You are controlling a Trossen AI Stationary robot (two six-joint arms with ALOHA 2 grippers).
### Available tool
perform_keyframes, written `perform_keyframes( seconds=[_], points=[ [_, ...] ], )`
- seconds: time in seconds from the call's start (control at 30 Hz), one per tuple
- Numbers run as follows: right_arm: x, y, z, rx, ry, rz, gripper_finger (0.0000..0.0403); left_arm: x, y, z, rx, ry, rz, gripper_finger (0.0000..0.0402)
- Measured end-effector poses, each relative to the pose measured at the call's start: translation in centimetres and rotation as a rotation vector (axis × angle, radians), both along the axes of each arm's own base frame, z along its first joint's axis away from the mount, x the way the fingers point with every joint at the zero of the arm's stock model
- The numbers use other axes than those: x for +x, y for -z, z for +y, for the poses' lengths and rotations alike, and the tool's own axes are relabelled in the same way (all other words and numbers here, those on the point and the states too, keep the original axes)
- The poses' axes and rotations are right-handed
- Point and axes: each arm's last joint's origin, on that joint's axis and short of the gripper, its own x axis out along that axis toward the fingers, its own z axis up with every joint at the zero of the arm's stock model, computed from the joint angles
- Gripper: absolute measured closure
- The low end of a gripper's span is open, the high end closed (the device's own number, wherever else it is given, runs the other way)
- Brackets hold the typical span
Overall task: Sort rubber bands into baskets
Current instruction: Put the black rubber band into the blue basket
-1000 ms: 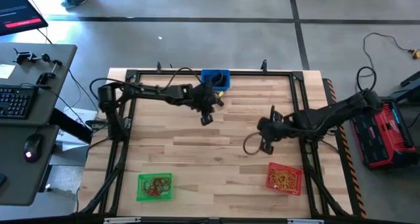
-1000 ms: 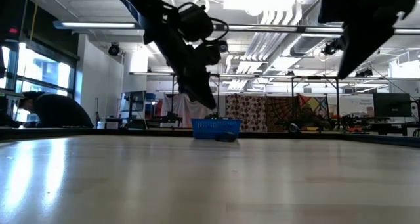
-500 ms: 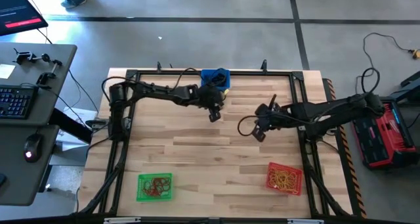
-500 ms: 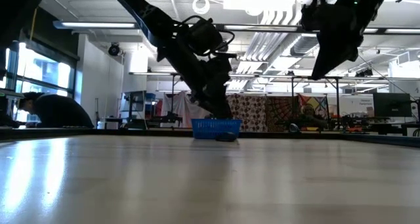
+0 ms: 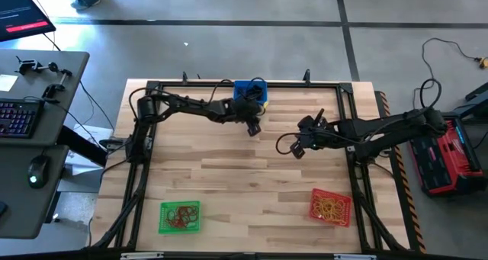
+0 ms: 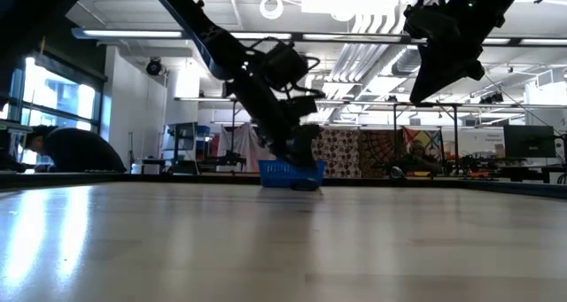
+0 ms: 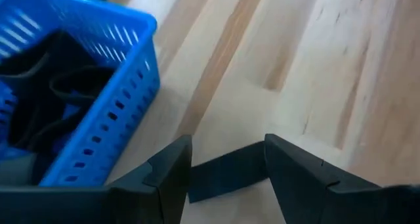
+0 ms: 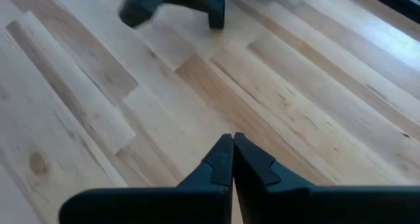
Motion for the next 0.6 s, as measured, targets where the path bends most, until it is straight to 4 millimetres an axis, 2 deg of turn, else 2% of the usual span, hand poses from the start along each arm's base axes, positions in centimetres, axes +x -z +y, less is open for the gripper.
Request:
perform_keyframes(
  seconds=[0.37,0.47,0.6],
  points=[
    [0.0,0.0,0.0,-0.002,0.018,-0.006,0.0403,0.6,2.4,0.4,0.045,0.052,0.022,0.0221],
    [0.0,0.0,-0.1,-0.007,0.033,-0.009,0.0403,0.6,2.6,0.2,0.084,0.076,0.055,0.0245],
    [0.0,0.0,-0.1,-0.005,0.039,-0.012,0.0403,0.3,2.2,0.1,0.075,0.09,0.077,0.0311]
  ],
)
